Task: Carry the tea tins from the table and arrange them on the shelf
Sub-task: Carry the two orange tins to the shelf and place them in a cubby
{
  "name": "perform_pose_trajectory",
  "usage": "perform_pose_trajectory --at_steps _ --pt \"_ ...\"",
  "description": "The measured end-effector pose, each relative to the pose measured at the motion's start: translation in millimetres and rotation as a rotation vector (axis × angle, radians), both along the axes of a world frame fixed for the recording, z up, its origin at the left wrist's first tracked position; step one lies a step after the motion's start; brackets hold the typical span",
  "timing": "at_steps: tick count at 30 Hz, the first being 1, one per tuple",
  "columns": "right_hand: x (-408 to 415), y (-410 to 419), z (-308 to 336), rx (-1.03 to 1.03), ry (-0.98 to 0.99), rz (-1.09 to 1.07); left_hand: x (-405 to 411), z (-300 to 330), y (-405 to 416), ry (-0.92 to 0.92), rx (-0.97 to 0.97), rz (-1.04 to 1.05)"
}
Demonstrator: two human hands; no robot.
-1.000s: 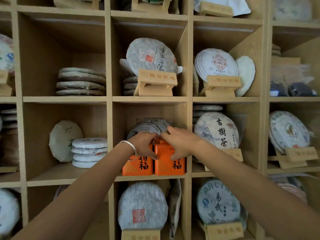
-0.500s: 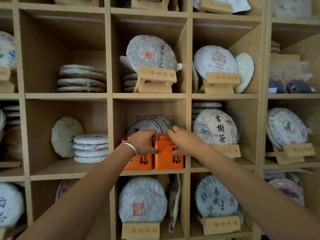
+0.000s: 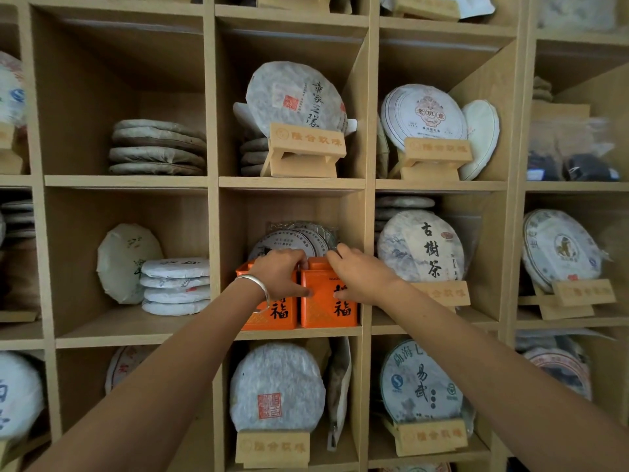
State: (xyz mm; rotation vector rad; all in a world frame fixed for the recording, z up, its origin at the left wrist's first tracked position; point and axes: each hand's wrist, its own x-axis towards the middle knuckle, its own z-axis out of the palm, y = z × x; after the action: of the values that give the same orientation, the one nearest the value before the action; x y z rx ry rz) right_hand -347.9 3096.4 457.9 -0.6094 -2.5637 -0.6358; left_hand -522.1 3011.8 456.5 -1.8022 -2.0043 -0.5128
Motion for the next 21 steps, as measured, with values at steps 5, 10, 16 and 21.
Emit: perform_pose_trajectory --at_steps 5,10,16,21 --pt "-0.8 1.4 -1.7 0.008 0.008 0.004 1.0 0.1 0.3 0.008 -0.014 0.012" --pt "-1.7 2.0 -3.1 -0.012 -0.009 -0.004 4.3 -2.4 1.7 0.041 -0.015 0.057" --pt "-2.3 -3.3 3.8 -0.048 0.016 0.019 -8.5 9.5 -20.3 -0.063 0.017 -0.041" --pt "-26.3 -26.2 11.0 -0.138 0.093 0.162 -36.6 9.1 -49.9 -0.048 0.004 0.01"
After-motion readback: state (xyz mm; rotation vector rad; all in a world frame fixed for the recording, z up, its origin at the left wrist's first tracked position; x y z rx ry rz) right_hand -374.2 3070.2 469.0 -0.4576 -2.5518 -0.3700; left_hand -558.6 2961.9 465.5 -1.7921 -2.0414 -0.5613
